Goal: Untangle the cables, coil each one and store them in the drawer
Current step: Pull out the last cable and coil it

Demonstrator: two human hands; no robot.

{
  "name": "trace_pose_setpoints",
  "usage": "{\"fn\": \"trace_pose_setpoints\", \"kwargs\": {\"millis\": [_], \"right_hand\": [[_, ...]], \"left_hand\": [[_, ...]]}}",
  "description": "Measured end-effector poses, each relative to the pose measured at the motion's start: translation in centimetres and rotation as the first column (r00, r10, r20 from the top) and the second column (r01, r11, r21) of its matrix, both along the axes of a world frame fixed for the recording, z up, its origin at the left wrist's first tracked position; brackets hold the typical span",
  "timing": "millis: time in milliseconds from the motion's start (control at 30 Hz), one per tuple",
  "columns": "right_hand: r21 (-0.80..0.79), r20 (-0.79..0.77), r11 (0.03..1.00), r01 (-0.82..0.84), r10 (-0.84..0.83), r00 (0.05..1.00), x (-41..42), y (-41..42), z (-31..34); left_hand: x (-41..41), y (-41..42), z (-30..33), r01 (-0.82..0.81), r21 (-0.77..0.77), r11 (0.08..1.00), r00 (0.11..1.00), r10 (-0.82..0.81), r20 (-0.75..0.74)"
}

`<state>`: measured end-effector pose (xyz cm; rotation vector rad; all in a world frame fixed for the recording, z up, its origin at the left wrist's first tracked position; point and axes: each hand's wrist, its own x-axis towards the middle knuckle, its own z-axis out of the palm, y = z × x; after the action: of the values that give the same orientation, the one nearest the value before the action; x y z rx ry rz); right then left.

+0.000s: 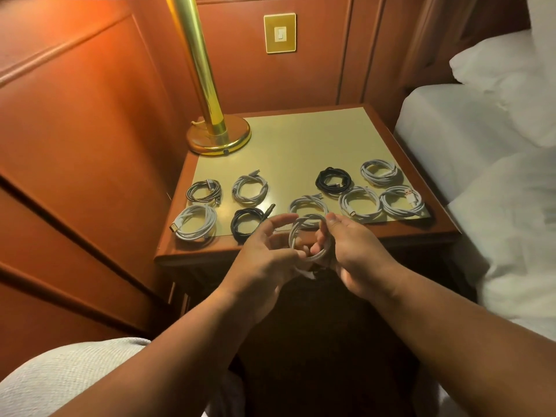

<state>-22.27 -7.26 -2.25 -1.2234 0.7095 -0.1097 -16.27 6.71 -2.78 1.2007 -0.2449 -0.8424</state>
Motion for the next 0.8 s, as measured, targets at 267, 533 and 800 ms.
{"fn": "trace_pose_setpoints", "kwargs": {"millis": [267, 533, 800], "right_hand": [[0.445, -0.066, 0.879, 0.171, -0.158, 0.985, -0.7, -0.8, 0.8], [0.445, 0.065, 0.882, 0.152, -0.201, 0.977, -1.8, 0.5, 0.7], [0.25, 0.109, 0.956, 0.152, -0.184, 0.977, -3.2, 2.6, 2.1]], "left_hand": [[0.3, 0.8, 0.4, -0.1, 0.244, 0.965, 0.826, -0.057, 0.561], [-1.1, 0.1, 0.4, -0.178, 0.018, 0.984, 0.984, 0.178, 0.013], [-4.1, 0.3, 1.5, -0.307, -0.058, 0.95, 0.951, 0.308, 0.007]]}}
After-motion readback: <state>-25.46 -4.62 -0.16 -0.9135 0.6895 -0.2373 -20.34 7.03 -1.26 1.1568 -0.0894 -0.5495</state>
